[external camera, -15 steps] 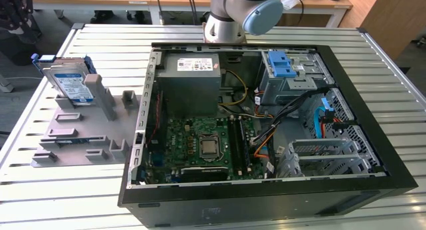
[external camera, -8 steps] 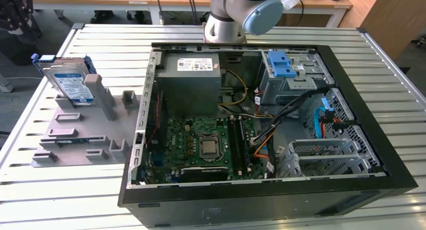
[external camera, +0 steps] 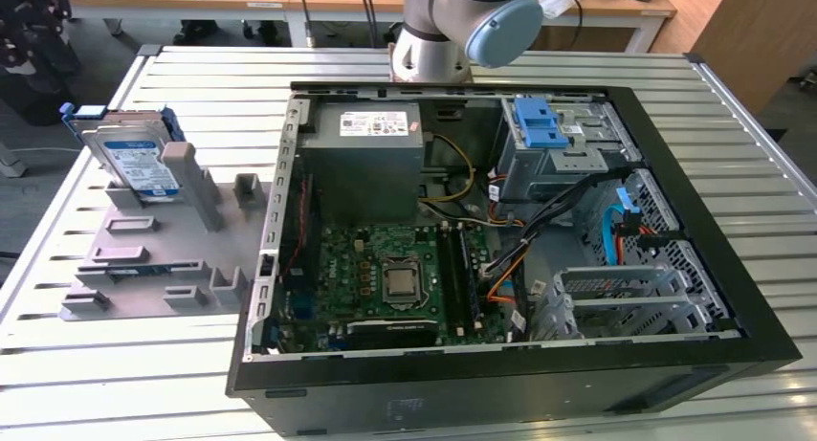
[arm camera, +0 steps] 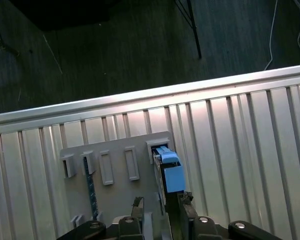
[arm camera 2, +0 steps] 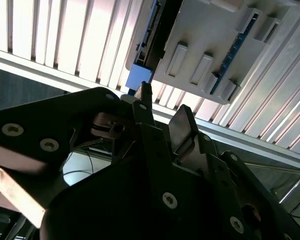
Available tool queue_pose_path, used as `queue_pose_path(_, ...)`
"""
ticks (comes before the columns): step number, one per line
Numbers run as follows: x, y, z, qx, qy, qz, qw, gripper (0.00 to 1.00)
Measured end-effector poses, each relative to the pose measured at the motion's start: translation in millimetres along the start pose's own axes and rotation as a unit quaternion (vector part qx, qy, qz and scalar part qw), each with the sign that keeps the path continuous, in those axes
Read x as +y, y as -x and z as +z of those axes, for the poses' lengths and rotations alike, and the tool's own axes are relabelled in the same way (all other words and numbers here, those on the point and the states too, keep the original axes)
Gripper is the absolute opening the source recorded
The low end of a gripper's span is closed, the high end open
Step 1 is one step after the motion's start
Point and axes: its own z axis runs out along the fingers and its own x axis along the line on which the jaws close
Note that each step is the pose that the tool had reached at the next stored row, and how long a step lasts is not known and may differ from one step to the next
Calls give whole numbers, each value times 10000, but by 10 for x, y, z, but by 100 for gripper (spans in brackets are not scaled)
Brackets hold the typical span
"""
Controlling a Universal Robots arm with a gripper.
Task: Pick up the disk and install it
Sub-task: 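Pick up the disk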
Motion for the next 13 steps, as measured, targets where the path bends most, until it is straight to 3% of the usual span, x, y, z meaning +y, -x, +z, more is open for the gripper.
queue_pose_path(6, -1, -1, 28, 7, 11, -418, 9991, 41)
queue_pose_path(12, 0, 5, 57, 35, 0, -428, 9991, 42)
queue_pose_path(13, 1, 7, 63, 39, -3, -428, 9991, 48)
